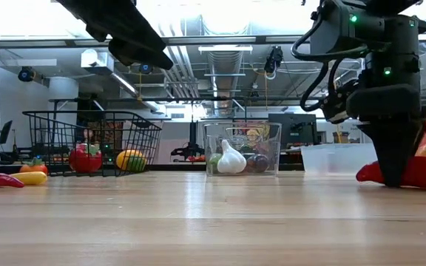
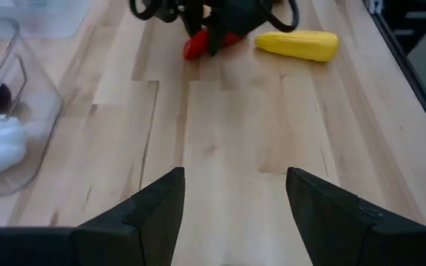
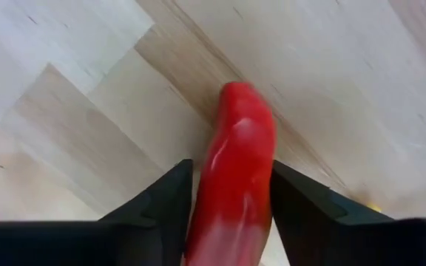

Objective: Sort produce into baskets
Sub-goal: Put the red chili pepper into the left transparent bin

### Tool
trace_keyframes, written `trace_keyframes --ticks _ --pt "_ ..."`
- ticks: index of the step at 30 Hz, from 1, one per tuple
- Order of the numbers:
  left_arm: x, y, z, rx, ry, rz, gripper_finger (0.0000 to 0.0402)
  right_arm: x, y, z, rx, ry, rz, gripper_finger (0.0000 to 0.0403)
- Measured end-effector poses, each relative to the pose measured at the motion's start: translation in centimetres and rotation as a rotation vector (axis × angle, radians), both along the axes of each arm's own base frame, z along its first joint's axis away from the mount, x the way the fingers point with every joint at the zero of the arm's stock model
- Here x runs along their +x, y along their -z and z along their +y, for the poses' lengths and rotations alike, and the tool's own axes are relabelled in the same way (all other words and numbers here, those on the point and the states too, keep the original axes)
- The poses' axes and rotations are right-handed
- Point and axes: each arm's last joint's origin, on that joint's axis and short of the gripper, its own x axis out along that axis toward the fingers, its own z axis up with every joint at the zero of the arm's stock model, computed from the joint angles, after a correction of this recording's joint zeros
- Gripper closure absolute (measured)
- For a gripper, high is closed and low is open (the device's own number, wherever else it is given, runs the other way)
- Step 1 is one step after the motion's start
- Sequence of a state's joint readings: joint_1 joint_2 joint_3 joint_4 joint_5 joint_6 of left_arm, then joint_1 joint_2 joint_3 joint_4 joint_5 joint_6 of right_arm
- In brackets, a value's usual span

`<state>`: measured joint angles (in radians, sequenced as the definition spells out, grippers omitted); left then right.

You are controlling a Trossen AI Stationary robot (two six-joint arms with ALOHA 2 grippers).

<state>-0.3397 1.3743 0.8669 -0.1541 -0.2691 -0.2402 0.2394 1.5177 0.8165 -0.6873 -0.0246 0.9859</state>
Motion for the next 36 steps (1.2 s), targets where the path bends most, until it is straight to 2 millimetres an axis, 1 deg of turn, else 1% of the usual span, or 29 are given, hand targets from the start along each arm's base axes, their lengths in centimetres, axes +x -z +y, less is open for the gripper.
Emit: trace_keyframes --ticks 3,5,9,15,20,26,29,33,36 --pt "0.0 -0.2 0.1 -0.007 -0.053 0.003 0.0182 0.4 -0.4 0.1 0.0 -0.009 -0.017 0.0259" --pt "0.1 -0.8 0.1 -0.023 -0.081 0.014 0.0182 0.8 -0.9 0.1 -0.009 -0.025 -0.044 0.0271" --pt "-0.2 -2.2 0.1 -0.025 -0.146 0.103 0.0182 2.0 -2.4 0.2 -0.047 -0.076 -0.116 0.0287" --pt "-1.6 -4.5 -0.3 -0.023 -0.216 0.263 0.0182 4.4 -5.5 -0.4 -0.165 -0.164 -0.254 0.0289" --pt "-2.7 -6.0 -1.0 -0.032 -0.242 0.334 0.0182 6.6 -9.0 -1.4 -0.285 -0.253 -0.392 0.0288" --pt "-3.2 -7.1 -2.0 -0.047 -0.222 0.334 0.0182 9.4 -13.9 -3.9 -0.53 -0.357 -0.587 0.0287" --pt "-3.6 -7.4 -2.3 -0.07 -0.237 0.35 0.0182 10.4 -15.7 -5.6 -0.689 -0.386 -0.673 0.0288" --pt "-4.3 -7.5 -2.8 -0.105 -0.285 0.382 0.0182 11.3 -17.0 -8.5 -0.845 -0.403 -0.752 0.0288" --pt "-4.8 -7.3 -3.1 -0.128 -0.322 0.404 0.0182 11.4 -16.9 -11.0 -0.92 -0.377 -0.749 0.0287"
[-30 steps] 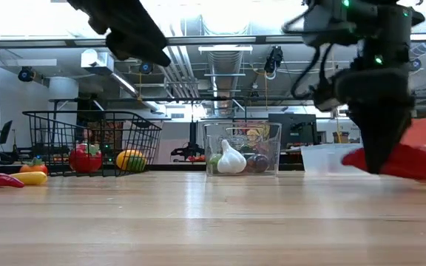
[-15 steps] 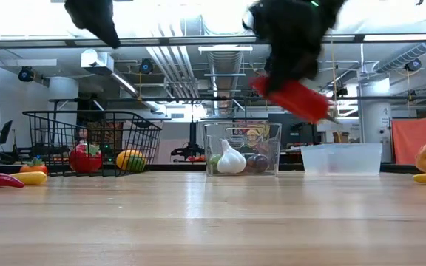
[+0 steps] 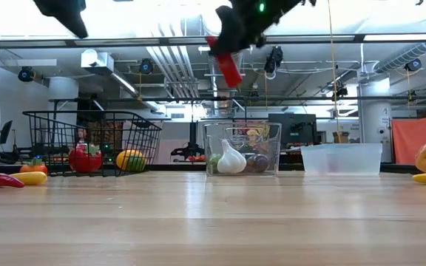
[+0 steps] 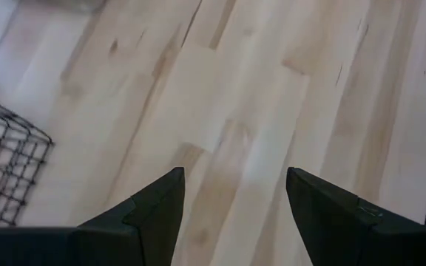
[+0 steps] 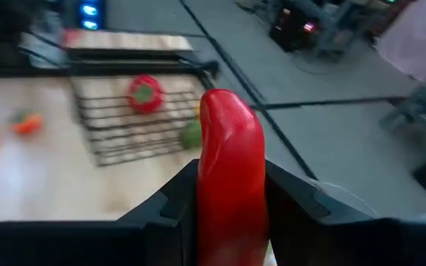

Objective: Sort produce into baskets
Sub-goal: Put the red chili pepper into the left transparent bin

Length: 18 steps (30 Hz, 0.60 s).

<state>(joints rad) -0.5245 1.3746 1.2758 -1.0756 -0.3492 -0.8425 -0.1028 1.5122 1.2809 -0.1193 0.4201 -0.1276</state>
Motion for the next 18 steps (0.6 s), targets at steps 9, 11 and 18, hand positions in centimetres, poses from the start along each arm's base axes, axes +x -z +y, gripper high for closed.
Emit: trace_keyframes --ticks 9,11,18 --pt "-0.8 0.5 -0.9 -0.034 -0.05 0.017 0.0182 -1.1 5.2 -7.0 0.017 0.123 -0.007 0.0287" --pt "-0.9 0.7 -0.9 -0.038 -0.065 0.022 0.0182 -1.5 6.5 -8.0 0.057 0.133 -0.011 0.0286" --pt "-1.0 1.3 -0.9 -0.034 -0.08 0.031 0.0182 -2.7 8.7 -9.5 0.14 0.201 -0.024 0.0288"
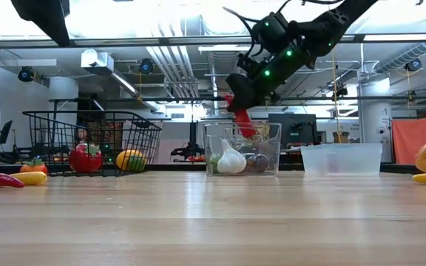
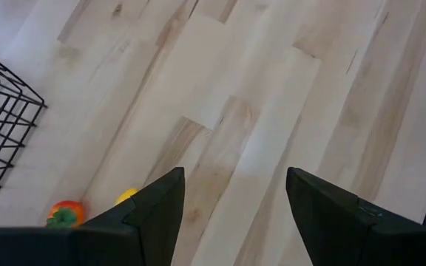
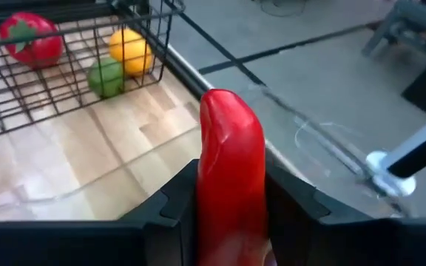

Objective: Sort produce into baskets
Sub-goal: Put the red chili pepper into the left transparent bin, then put the red tomato into the black wire basket

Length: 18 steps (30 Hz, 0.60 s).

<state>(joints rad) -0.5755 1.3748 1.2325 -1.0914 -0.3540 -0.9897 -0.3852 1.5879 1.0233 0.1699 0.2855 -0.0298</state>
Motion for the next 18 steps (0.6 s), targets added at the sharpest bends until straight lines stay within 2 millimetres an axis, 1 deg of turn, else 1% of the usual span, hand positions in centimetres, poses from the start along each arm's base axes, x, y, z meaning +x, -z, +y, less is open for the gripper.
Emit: trace_keyframes --ticks 9,14,18 --pt "0.0 0.0 0.0 -0.009 -0.027 -0.006 0.0182 -0.3 1.5 0.3 0.098 0.01 -0.007 0.0263" --pt "0.0 0.1 0.0 -0.013 -0.038 -0.007 0.0182 -0.3 1.5 0.3 0.139 0.021 -0.041 0.0252" --pt "0.0 0.1 0.0 -0.014 -0.041 -0.008 0.0182 -0.3 1.5 0.3 0.139 0.022 -0.041 0.0242"
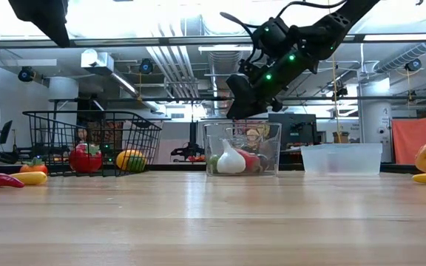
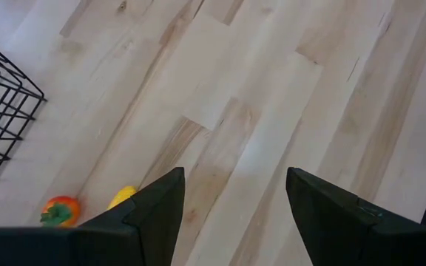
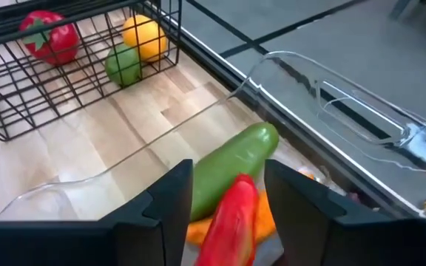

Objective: Sort produce into baskets
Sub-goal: Put the red tomato into the black wire basket

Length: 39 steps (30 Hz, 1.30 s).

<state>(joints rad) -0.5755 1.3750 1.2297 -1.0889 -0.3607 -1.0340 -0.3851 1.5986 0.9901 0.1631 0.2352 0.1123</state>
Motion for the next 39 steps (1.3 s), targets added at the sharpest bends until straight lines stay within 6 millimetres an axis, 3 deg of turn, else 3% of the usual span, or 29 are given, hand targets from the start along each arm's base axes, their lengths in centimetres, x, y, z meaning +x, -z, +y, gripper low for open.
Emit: trace_keyframes --ticks 8,16,22,31,39 --pt "-0.2 0.1 -0.3 -0.103 -0.029 0.046 0.0182 -0.1 -0.6 0.2 -0.012 -0.007 -0.011 0.0228" --pt "-2.2 0.8 -0.9 -0.308 -0.215 0.334 0.0182 -0.2 -1.8 1.1 -0.027 -0.04 -0.041 0.0218" --pt "-3.0 2.8 -2.4 -0.316 -0.392 0.594 0.0182 0.1 -1.9 2.0 -0.03 -0.07 -0.044 0.0218" --pt "-2.7 6.9 -6.0 -0.312 -0.405 0.901 0.0182 0.4 -2.0 2.9 -0.03 -0.094 -0.047 0.0218" --pt "-2.4 7.9 -6.3 -0.233 -0.368 0.873 0.0182 0.5 -2.0 3.3 -0.03 -0.108 -0.048 0.0218"
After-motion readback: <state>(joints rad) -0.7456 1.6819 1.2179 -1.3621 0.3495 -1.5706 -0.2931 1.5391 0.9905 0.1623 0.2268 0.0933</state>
